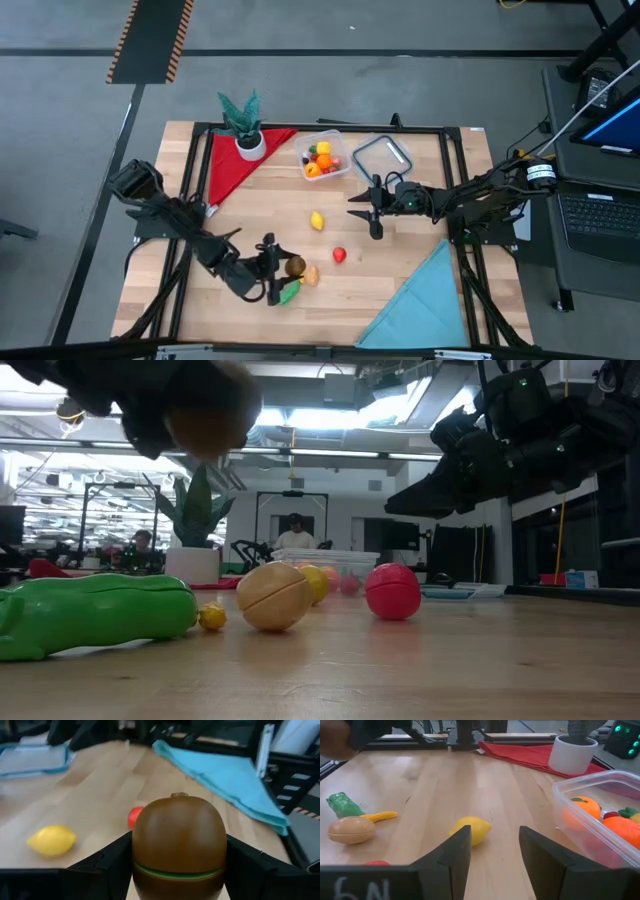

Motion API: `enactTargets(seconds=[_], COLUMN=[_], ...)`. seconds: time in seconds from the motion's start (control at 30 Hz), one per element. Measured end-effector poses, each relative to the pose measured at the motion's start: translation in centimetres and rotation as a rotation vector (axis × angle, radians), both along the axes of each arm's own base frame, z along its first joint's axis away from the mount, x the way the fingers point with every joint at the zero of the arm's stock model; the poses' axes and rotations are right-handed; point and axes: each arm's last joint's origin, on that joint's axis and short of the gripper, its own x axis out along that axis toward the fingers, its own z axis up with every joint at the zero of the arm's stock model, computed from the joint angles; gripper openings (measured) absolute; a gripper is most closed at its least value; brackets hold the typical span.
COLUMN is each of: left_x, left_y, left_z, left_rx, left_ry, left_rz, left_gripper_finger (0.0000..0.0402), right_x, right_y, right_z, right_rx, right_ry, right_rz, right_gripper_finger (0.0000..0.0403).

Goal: Pick and placing Produce into tupperware
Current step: Put the brown kiwi into the transparent container

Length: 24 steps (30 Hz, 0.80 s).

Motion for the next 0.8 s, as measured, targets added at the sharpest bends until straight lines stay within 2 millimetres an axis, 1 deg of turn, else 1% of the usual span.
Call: enactTargets(seconds=[0.2,0.33,0.5,0.6,0.8], left_x=[0.7,1.3,1.5,1.6,1.2], left_y=[2.0,3.9,6.3,7.8,10.4], left_z=[-0.5,-0.9,-1.4,-1.7,-0.8], left_rx=[0.018,0.007,0.044,0.027,0.056], left_ry=[-0.038,-0.079,-0.111,-0.119,-0.154], left_rz=[-0.033,-0.069,-0.043,-0.048,-0.011], left_gripper_finger=[0.0238,0.0238,0.0238,0.0238,0.0238], right_x=[0.0,0.0,0.0,0.0,-0.1], right_y=[0.0,0.0,0.0,0.0,0.0], right_z=[0.0,0.0,0.0,-0.1,-0.3], right_rx=[0.003,0.003,0.003,0.003,0.001], right_ry=[0.001,0.003,0.004,0.012,0.033], right_rz=[-0.001,-0.001,0.000,0.000,0.000], right_gripper_finger=[0.0168,0.0168,0.0168,0.0168,0.0168])
